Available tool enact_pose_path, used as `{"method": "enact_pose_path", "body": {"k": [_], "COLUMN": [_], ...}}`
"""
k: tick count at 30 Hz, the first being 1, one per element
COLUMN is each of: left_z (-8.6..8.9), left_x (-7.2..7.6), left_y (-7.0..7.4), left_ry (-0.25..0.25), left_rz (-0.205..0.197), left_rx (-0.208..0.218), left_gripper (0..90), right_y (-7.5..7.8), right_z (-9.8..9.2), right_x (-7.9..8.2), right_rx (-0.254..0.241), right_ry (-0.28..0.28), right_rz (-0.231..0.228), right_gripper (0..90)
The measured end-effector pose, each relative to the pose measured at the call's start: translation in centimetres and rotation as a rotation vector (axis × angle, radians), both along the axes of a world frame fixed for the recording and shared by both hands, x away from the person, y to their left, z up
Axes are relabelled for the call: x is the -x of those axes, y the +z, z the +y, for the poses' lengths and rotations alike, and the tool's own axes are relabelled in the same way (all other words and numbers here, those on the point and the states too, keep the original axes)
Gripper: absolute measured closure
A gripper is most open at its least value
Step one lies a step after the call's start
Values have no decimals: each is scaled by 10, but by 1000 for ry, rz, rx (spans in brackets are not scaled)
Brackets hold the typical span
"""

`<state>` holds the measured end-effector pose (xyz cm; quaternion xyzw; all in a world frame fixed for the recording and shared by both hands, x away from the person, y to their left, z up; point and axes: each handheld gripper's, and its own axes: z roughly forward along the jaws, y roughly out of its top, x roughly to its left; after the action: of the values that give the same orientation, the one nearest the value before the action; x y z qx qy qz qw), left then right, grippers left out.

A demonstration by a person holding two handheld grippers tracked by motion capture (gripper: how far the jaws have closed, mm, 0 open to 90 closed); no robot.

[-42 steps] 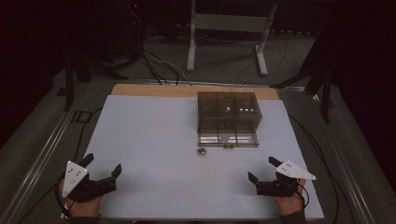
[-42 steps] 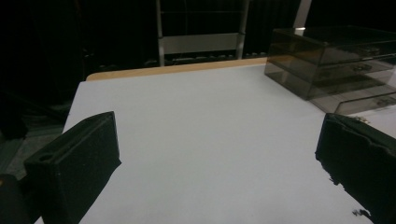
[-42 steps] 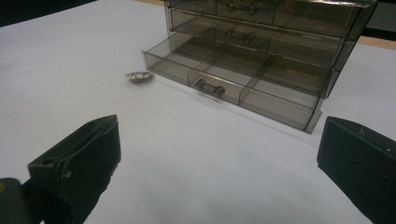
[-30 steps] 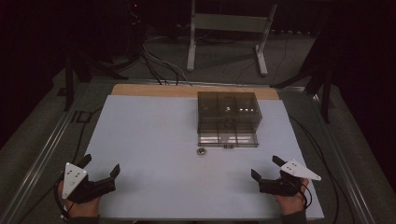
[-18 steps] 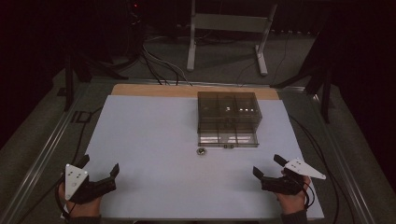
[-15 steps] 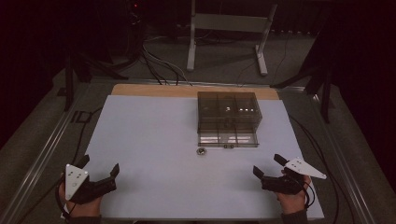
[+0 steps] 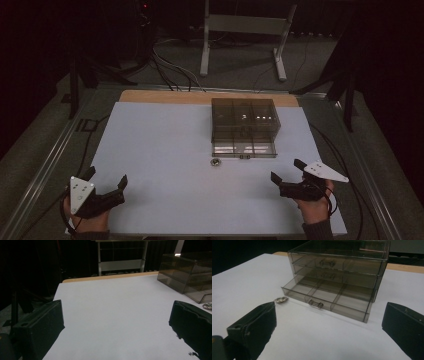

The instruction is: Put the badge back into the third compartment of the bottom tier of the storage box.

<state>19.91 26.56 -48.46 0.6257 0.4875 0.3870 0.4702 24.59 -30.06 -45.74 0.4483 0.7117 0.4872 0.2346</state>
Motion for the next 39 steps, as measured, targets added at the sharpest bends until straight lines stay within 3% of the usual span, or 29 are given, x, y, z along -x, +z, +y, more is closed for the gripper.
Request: {"method": "enact_pose_path", "body": {"k": [22,39], "left_z": [-1,0], "left_x": [-1,-1], "left_y": [-1,-1], "left_ry": [4,7], "left_rz": [0,0], "left_rx": [0,2], "left_gripper": [3,3], "right_y": [13,11], "right_z": [29,48], "right_x": [-25,-41], "right_rx": [37,50], "right_ry": [39,67], "right_rz": [26,54], "right_gripper": [0,0]}}
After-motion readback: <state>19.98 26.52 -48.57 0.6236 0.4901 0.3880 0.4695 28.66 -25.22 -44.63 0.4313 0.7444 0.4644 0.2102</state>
